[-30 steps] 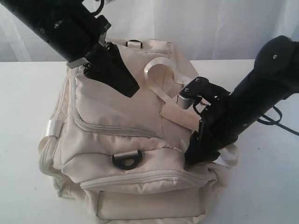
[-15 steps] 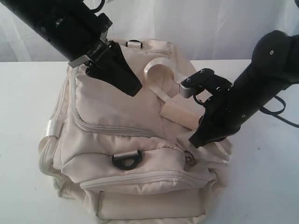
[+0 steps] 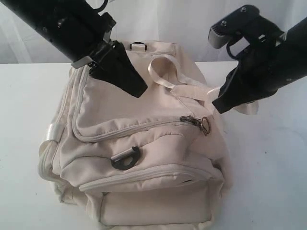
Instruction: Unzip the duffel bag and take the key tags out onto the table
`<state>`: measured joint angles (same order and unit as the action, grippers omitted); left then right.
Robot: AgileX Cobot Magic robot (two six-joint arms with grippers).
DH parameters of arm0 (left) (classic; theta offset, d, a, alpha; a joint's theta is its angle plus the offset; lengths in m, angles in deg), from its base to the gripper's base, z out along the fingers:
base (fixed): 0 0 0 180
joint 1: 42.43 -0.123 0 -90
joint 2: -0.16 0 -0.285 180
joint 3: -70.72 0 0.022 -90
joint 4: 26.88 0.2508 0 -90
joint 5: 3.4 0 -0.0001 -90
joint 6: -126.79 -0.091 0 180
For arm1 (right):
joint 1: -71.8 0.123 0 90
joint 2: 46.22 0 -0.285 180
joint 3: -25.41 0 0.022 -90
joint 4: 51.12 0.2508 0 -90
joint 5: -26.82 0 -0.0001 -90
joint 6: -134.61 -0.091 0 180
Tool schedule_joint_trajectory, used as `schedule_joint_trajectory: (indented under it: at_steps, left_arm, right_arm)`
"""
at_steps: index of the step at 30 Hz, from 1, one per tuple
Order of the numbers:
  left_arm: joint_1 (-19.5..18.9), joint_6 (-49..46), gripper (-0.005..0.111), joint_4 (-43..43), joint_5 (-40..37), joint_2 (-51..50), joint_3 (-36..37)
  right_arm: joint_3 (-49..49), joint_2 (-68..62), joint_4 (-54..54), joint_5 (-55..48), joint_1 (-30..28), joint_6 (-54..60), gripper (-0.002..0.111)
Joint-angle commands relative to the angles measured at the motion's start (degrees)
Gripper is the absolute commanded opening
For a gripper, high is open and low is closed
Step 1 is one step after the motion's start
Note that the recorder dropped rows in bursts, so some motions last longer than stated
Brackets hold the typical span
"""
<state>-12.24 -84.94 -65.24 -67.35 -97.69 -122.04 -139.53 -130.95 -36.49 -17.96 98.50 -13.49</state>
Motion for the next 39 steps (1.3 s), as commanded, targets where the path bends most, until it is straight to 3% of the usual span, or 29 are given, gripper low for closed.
schedule_joint_trajectory:
  at_steps: [1,4,6,9,17,22,27,39]
  left_arm:
    - [3.1,-7.5,0.022,-3.7,3.5,0.4,-0.4]
    - [6.9,-14.1,0.045,-4.0,8.3,0.4,-0.4]
    - [9.6,-16.3,0.052,-3.8,11.3,0.1,-0.4]
    - [14.1,-16.5,0.052,-1.0,15.7,-1.3,-0.4]
    - [23.2,-16.4,0.052,21.5,21.8,-6.6,-0.4]
    - [24.0,-15.7,0.055,23.5,25.3,-7.9,-0.4]
    - [24.0,-11.4,0.076,25.2,27.0,-7.9,-0.4]
    - [24.0,-8.0,0.076,25.8,29.5,-8.4,-0.4]
  right_arm:
    - [-0.6,2.1,-0.3,2.7,-0.1,-1.1,0.000]
    - [-0.6,1.9,-0.3,2.7,-0.1,-1.5,0.000]
    - [-0.6,1.9,-0.3,2.7,-0.1,-2.5,0.000]
    - [-0.6,1.9,-0.1,2.7,-0.1,-4.7,0.000]
    - [-0.6,1.9,0.1,2.0,-0.1,-9.5,0.000]
    - [-0.6,1.9,0.1,2.2,-0.1,-18.2,0.000]
    - [-0.6,1.9,0.1,2.6,-0.1,-27.3,0.000]
    - [-0.6,2.1,0.7,5.4,-0.1,-49.6,0.000]
